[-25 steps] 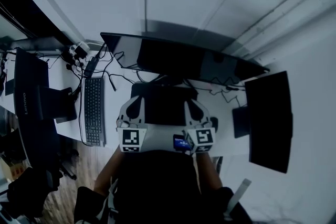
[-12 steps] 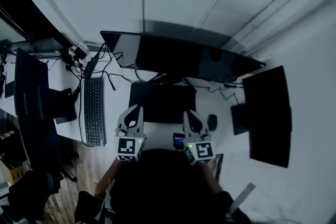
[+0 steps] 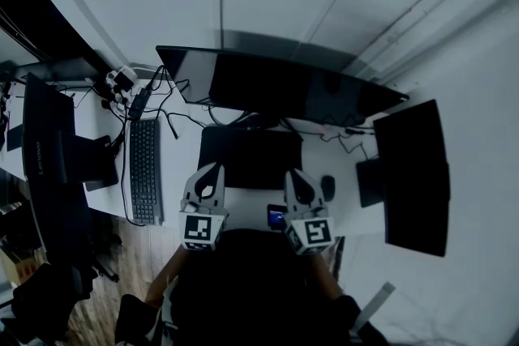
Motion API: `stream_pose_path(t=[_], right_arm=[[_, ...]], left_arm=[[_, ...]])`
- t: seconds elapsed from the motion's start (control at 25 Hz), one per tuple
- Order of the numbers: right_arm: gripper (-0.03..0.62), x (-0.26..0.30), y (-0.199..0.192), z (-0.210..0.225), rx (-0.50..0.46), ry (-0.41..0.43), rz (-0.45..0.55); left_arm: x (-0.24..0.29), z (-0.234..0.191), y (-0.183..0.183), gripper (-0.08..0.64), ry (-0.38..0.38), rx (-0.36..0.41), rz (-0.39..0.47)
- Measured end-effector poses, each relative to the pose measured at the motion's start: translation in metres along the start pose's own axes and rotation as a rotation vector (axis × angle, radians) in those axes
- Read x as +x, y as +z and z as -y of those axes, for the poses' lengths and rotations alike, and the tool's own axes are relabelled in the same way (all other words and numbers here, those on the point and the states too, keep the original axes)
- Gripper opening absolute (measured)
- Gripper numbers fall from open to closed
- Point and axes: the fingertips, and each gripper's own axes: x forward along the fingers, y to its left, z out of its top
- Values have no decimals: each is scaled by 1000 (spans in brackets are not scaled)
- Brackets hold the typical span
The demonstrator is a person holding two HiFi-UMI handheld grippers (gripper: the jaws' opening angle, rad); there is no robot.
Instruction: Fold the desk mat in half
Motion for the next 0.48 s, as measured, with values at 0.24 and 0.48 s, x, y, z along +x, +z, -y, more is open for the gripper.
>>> stream_pose_path(t=[0.24, 0.48], right_arm=[[6, 1, 0, -3, -1, 12, -3], [6, 1, -1, -5, 6, 19, -10]], left_arm=[[-1, -3, 6, 5, 21, -8, 14], [-1, -4, 5, 5, 27, -5, 10]])
